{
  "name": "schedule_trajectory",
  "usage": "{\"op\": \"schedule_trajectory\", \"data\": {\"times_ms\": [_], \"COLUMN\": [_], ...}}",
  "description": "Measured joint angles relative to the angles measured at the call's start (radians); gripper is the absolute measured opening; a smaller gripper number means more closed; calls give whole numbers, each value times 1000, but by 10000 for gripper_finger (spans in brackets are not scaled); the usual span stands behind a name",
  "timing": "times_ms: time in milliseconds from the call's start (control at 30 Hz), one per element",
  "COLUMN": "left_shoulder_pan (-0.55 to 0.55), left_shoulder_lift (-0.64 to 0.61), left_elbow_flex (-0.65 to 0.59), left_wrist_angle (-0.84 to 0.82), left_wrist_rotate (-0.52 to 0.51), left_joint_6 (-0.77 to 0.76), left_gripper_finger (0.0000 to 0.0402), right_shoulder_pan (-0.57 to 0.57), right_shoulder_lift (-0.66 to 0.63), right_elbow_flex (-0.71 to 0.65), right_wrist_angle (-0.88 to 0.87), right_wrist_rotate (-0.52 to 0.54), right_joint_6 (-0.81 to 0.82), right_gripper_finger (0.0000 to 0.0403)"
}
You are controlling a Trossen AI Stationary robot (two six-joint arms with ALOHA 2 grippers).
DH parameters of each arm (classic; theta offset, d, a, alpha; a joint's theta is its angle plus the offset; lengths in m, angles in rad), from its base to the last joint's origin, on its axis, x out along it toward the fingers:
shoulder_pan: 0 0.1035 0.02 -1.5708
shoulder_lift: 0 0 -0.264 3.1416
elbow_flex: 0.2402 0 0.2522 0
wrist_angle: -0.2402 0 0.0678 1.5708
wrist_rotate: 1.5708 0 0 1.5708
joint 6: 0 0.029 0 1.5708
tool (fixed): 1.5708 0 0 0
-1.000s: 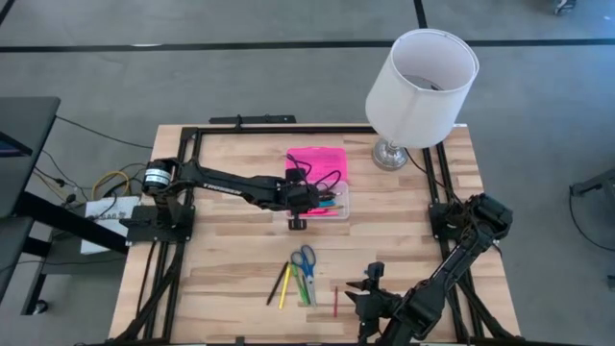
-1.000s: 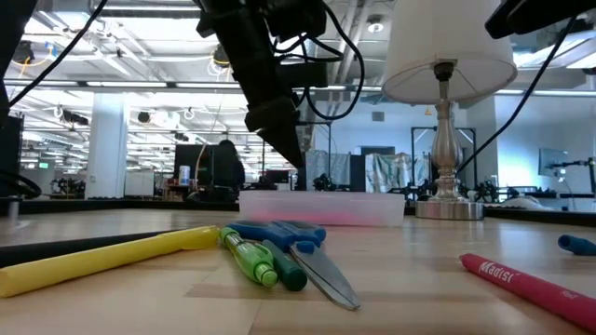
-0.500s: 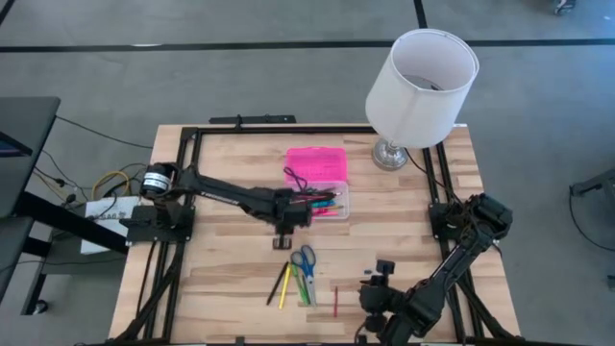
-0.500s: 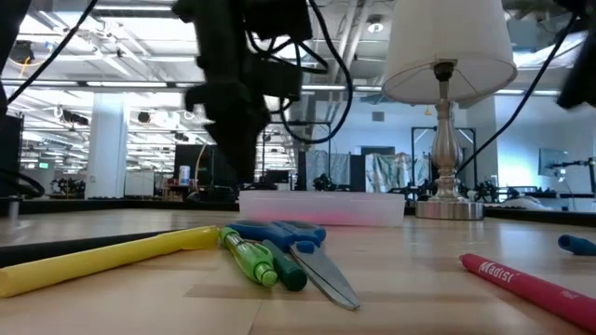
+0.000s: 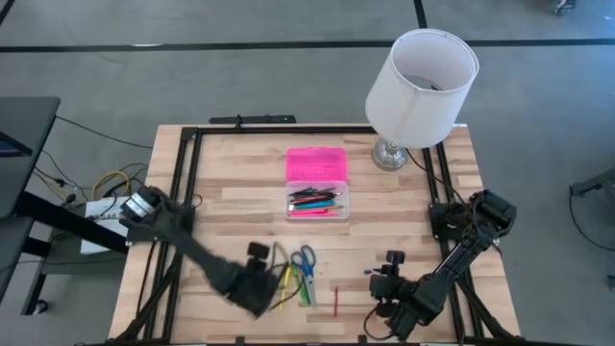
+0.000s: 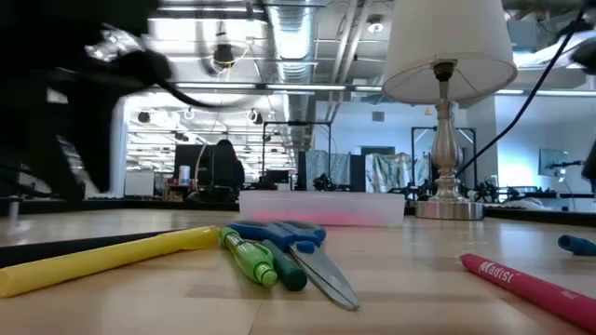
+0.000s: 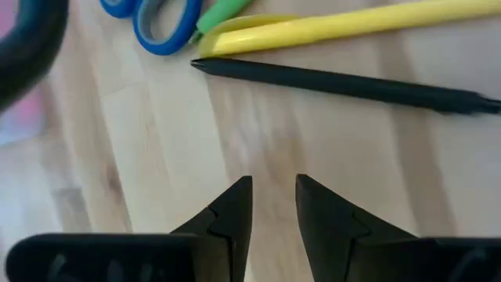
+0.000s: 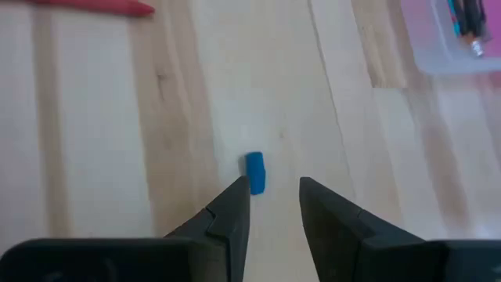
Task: Pick & place school supplies into a supply box
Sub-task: Put the blue eraser into the supply box
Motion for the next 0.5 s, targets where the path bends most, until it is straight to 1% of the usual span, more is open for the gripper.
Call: {"op": "schedule_trajectory", "data": {"times_ms": [100,200,267,367,467,500], "left_shoulder_pan": [-116,-214,-268,-331,-380,-391], "left_shoulder_lift": [0,0,0,0,0,0], "left_elbow_flex": [-21,-26,-26,-26,-26,-26], "left_wrist_angle": [-1,1,2,4,7,11], "left_wrist_rotate": [-114,-192,-243,-305,-360,-373], "left_joint_6": [-124,-238,-309,-421,-510,-531], "left_gripper_finger": [95,95,95,95,95,95], "right_shoulder_pan": [14,16,9,-15,-43,-54], "right_shoulder_lift": [-49,-92,-122,-149,-171,-176], "right_elbow_flex": [-96,-182,-237,-314,-371,-385], "right_wrist_angle": [165,275,312,412,566,594], "right_wrist_rotate": [40,52,43,34,27,15], "right_joint_6": [-6,-23,-22,-43,-124,-146], "right_gripper_finger": [107,107,107,107,107,107]}}
